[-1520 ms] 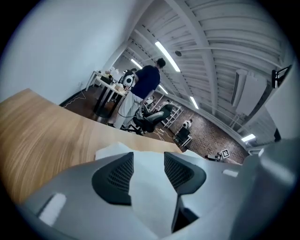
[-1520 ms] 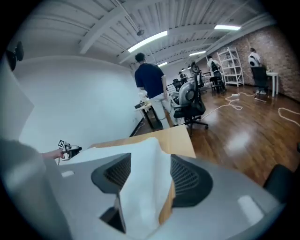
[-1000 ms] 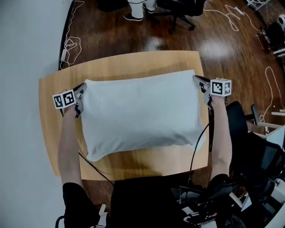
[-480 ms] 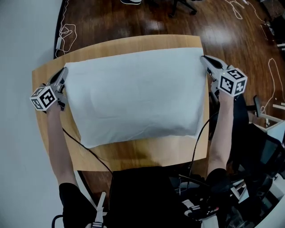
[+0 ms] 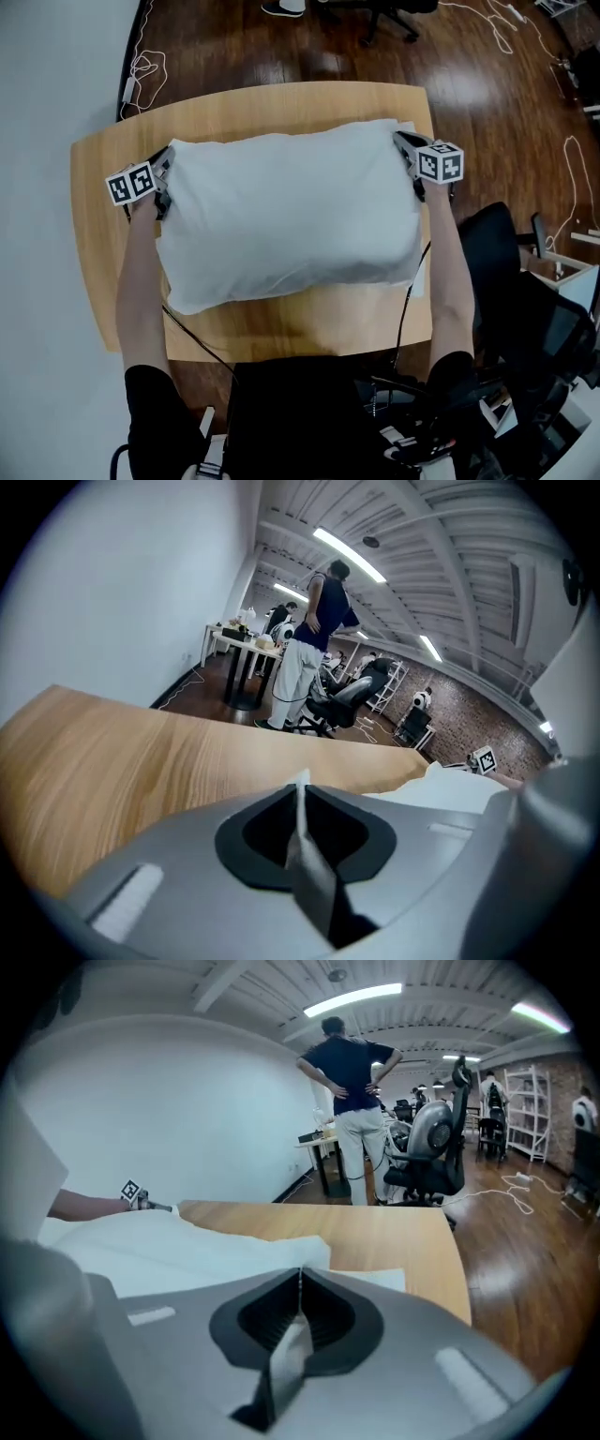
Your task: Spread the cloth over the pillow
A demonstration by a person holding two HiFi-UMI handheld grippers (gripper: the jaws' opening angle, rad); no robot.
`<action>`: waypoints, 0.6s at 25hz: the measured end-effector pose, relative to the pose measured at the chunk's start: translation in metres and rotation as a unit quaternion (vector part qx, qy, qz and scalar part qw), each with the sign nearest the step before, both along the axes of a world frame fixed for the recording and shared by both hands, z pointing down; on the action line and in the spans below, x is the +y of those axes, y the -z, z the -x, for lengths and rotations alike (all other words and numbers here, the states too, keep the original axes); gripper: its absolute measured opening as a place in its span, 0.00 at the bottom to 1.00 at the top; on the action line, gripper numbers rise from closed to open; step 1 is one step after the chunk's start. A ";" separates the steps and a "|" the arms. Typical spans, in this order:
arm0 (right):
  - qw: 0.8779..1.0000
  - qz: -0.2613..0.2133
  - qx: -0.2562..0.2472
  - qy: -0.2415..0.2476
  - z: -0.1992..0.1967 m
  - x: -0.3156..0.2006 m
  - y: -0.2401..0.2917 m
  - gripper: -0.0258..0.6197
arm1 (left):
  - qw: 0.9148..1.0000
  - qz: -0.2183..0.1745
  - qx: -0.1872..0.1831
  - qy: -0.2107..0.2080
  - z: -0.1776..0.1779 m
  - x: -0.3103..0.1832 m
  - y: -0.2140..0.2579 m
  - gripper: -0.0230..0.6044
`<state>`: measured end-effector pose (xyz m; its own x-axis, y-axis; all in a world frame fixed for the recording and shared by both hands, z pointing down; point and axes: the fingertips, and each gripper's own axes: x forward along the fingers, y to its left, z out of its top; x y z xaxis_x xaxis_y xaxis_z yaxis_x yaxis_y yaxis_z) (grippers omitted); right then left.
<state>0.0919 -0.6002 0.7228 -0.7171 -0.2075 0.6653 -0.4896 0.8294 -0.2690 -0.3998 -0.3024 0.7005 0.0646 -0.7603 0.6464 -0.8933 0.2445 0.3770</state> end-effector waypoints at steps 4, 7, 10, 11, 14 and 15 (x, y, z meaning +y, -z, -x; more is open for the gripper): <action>0.996 0.014 -0.047 -0.073 -0.029 -0.021 0.005 0.37 | 0.999 -0.017 0.004 0.044 0.015 0.019 -0.004 0.23; 0.983 0.011 -0.090 -0.160 -0.099 -0.033 0.034 0.48 | 0.994 -0.057 -0.015 0.089 0.029 0.061 0.026 0.25; 0.979 -0.018 -0.124 -0.161 -0.154 0.016 0.082 0.47 | 0.990 -0.133 0.016 0.043 -0.006 0.126 0.081 0.23; 0.982 -0.040 -0.138 -0.120 -0.157 0.049 0.106 0.47 | 0.986 -0.159 0.044 -0.003 -0.039 0.146 0.100 0.19; 0.982 -0.085 -0.160 0.044 -0.134 0.174 0.156 0.39 | 0.972 -0.185 0.112 -0.090 -0.143 0.208 0.115 0.19; 0.984 -0.081 -0.138 0.079 -0.129 0.209 0.145 0.37 | 0.973 -0.176 0.125 -0.084 -0.164 0.226 0.097 0.19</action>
